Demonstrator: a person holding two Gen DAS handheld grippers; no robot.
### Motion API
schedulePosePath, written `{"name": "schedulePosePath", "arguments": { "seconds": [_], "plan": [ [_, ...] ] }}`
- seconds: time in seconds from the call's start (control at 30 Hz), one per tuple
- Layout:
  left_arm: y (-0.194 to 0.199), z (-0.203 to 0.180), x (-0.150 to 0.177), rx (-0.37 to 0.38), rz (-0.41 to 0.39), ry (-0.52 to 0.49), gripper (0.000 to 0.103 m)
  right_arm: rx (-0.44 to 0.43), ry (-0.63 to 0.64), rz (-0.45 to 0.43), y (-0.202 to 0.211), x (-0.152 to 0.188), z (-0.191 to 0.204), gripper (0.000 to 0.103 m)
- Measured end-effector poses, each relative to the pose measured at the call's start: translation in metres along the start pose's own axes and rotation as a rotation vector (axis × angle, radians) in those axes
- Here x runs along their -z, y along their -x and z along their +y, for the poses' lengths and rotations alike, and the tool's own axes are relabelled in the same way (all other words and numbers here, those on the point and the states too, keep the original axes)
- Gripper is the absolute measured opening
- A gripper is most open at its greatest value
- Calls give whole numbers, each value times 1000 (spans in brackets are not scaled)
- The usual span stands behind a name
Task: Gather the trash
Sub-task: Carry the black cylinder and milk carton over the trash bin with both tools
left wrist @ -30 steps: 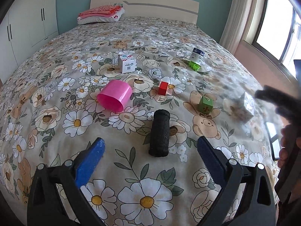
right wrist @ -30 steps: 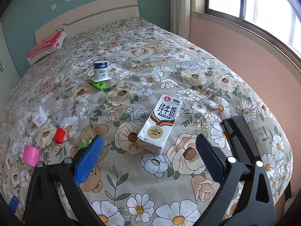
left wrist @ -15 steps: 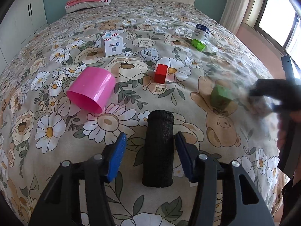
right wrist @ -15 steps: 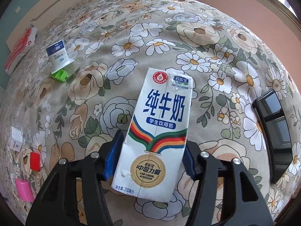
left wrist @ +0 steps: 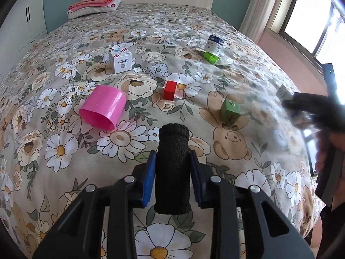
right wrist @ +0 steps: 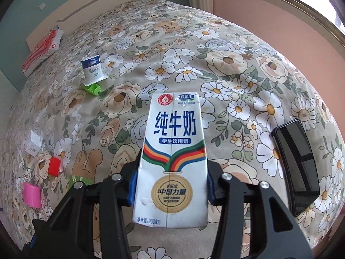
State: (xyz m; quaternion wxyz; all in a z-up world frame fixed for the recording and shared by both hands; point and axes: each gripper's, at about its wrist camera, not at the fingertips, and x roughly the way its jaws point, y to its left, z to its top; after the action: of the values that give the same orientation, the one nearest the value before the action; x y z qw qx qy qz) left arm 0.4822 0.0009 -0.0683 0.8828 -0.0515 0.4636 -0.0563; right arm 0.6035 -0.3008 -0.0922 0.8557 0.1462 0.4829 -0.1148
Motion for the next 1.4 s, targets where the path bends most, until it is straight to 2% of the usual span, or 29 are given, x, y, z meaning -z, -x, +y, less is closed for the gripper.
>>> {"name": "schedulePosePath", "arguments": {
  "seconds": [0.37, 0.67, 1.07, 1.4],
  "plan": [
    [117, -13, -7, -7, -160, -20, 33, -83, 84, -165, 143, 5, 11, 48],
    [212, -16, 4, -65, -269, -39, 33, -152, 179, -254, 256, 35, 16, 48],
    [323, -15, 53, -105, -397, -66, 33, -312, 359, -322, 384, 119, 18, 48],
    [374, 2, 110, -97, -422, -91, 33, -418, 477, -347, 450, 199, 5, 48]
  ]
}}
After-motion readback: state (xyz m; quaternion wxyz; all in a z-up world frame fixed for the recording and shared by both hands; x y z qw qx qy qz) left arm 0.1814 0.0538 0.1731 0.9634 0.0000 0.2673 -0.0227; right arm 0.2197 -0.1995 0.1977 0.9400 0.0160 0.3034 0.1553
